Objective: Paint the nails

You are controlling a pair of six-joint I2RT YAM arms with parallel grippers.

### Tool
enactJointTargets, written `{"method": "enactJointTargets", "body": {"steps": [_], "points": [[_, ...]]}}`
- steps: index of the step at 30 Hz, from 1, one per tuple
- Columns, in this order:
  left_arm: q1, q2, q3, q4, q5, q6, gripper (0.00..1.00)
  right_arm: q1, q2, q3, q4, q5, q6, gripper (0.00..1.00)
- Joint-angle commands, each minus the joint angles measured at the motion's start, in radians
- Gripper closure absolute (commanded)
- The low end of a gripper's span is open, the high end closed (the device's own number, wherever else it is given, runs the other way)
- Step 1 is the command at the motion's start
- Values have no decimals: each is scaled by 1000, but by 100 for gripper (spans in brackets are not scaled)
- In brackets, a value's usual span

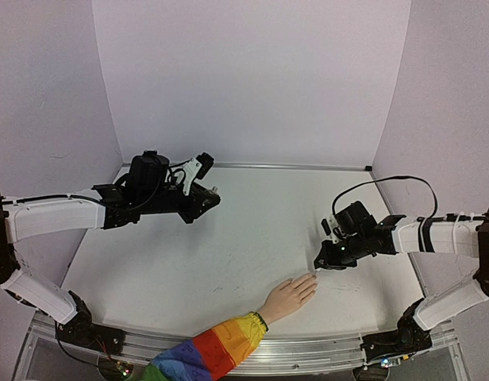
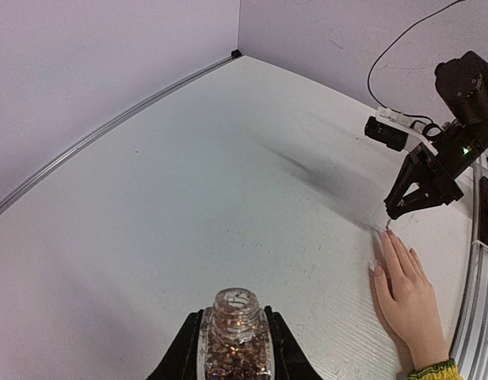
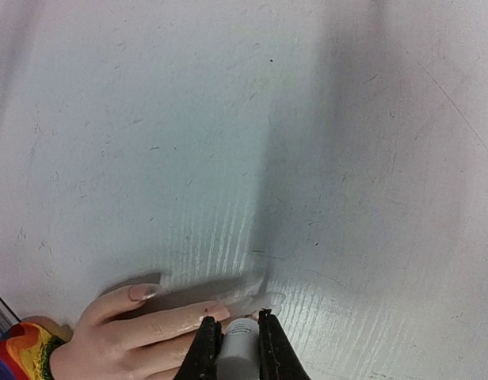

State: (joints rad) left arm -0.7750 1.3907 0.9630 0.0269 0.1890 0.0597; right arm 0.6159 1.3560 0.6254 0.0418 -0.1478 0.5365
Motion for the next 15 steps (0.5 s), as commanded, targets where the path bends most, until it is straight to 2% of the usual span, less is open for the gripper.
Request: {"method": "enactJointTargets", "body": {"steps": [1,15], "points": [[6,-20,43,54,15,3,100,-3,-1,2,-42,29,13,100],[7,-21,40,54,17,2,100,-3,20,2,-42,26,10,100]]}}
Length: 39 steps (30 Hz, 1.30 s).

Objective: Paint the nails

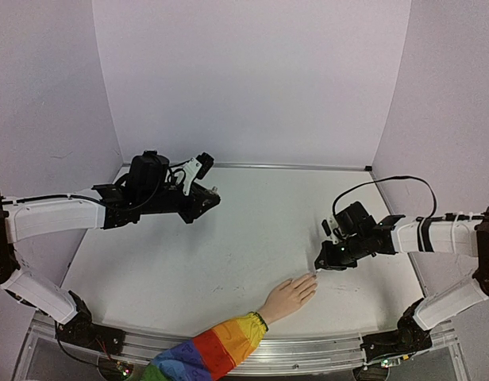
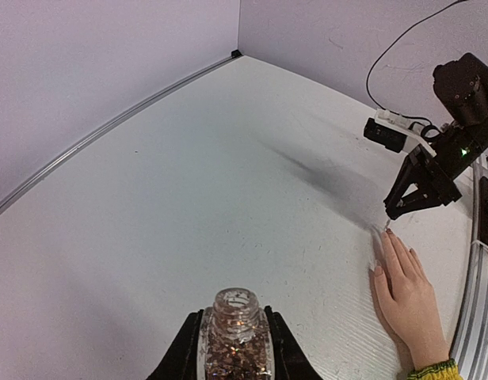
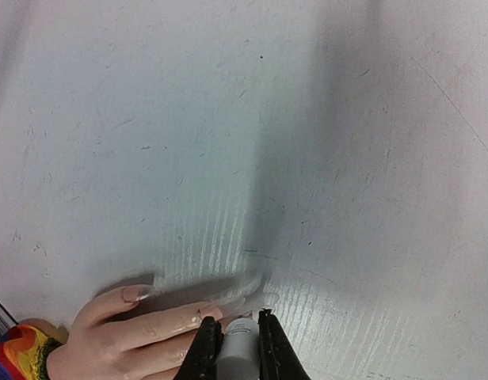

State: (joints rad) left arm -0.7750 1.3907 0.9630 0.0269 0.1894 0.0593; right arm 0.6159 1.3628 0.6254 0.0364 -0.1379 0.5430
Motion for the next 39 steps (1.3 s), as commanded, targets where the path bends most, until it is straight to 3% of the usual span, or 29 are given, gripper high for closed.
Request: {"method": "enactJointTargets", "body": {"steps": [1,39], "points": [[6,-22,40,53,16,3,100,-4,14,1,-36,19,4,100],[6,-20,44,53,12,4,100,-2,37,4,-36,66,19,100]]}}
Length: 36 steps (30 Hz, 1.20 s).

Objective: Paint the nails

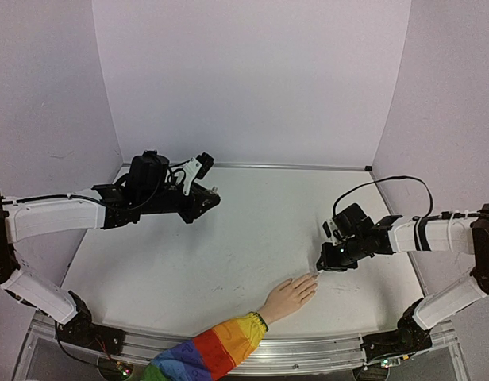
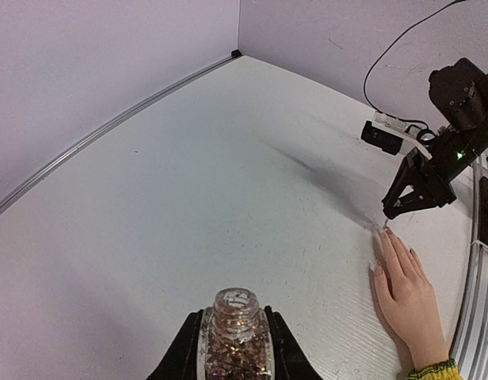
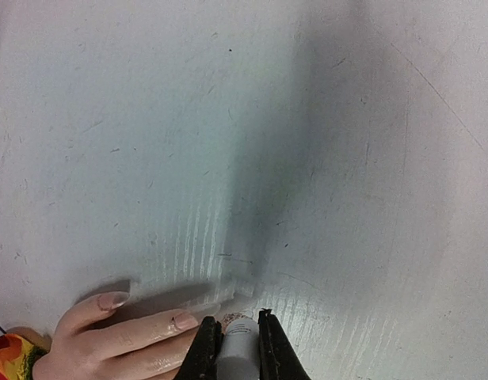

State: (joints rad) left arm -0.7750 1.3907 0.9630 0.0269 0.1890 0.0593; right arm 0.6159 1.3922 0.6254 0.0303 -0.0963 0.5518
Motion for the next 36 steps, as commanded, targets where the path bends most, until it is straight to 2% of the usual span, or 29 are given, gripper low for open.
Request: {"method": "enactJointTargets", "body": {"steps": [1,15,24,36], "points": [[7,-21,44,54,13,4,100,-3,4,3,-30,28,12,100],[6,-21,43,54,12,5,100,-3,-16,11,-30,62,28,100],[6,-34,34,53,9,4,100,-4,-98,21,-87,76,33,100],[6,-45,29,54,16,1,100,-1,-89,17,-57,-50,-28,100]]}}
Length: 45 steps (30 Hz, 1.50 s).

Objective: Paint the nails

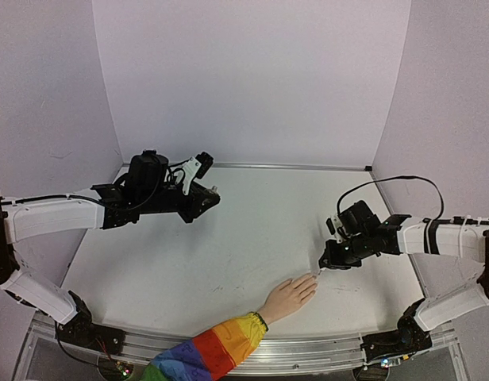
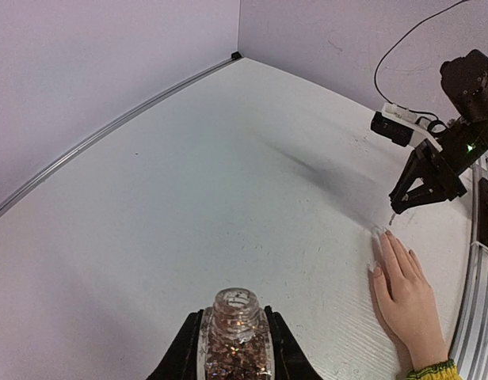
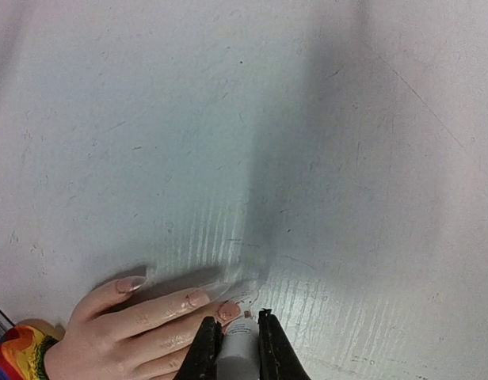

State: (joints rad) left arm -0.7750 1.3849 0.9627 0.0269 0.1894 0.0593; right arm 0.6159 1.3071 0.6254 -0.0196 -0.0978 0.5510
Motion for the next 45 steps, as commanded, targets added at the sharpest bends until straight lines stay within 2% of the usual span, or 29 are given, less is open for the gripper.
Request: {"method": "enactJointTargets", "body": {"steps": [1,28,45], "points": [[6,-39,30,54,18,1,100,-1,2,17,-3,-55,-28,100],[7,-33,28,53,8,10,100,-2,46,5,53,-58,-24,100],[8,-38,27,54,12,7,100,-1,-3,21,-41,-32,9,100]]}}
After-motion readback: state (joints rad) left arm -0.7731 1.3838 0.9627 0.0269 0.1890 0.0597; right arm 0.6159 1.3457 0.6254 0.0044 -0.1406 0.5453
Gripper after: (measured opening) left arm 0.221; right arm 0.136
